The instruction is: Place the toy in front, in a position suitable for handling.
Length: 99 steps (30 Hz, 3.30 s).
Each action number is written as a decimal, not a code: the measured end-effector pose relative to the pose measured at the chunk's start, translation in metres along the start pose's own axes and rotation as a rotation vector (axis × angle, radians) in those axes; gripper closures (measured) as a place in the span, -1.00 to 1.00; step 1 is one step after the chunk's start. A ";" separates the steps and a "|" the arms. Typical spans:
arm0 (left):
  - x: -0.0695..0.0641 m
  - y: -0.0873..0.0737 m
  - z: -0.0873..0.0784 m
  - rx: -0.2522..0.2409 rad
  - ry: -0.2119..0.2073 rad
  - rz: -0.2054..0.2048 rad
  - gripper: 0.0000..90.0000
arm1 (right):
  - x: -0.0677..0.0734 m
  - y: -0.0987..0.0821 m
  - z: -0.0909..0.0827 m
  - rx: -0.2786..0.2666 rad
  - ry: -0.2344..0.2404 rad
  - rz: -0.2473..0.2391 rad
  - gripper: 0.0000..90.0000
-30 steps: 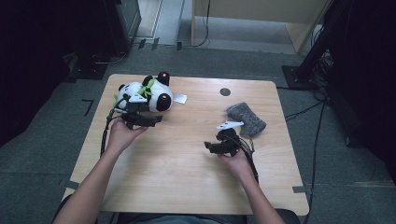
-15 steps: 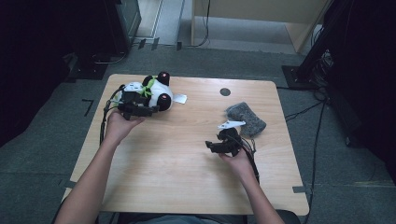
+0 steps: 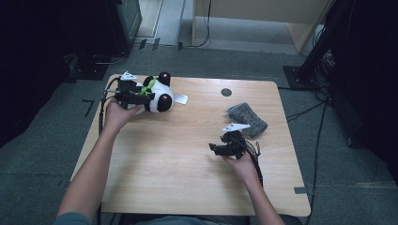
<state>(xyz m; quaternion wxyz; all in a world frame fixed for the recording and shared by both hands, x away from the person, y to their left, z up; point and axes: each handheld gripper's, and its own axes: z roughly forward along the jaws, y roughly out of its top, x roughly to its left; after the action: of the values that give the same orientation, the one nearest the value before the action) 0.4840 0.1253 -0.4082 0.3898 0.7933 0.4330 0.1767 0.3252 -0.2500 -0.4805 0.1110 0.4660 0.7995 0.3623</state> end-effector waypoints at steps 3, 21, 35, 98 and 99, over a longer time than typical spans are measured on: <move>0.006 0.002 0.008 -0.026 0.001 -0.020 -0.37 | -0.002 -0.002 -0.002 -0.006 -0.005 0.005 -0.15; 0.009 -0.010 0.029 0.024 0.026 -0.003 0.29 | -0.022 -0.007 -0.017 -0.069 -0.051 0.034 -0.09; -0.004 0.001 0.013 0.013 0.016 -0.032 0.45 | -0.029 -0.005 -0.020 -0.082 -0.077 0.029 -0.07; -0.180 -0.058 -0.016 -0.045 -0.220 0.054 0.38 | -0.131 0.017 0.012 -0.016 -0.254 0.142 0.22; -0.180 -0.059 -0.016 -0.048 -0.217 0.051 0.36 | -0.131 0.015 0.012 -0.019 -0.271 0.126 0.34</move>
<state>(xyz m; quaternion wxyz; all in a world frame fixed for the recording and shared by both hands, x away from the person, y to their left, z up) 0.3407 0.0026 -0.4333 0.4487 0.8090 0.3634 0.1102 0.4125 -0.3476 -0.4999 0.1992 0.5588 0.7430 0.3098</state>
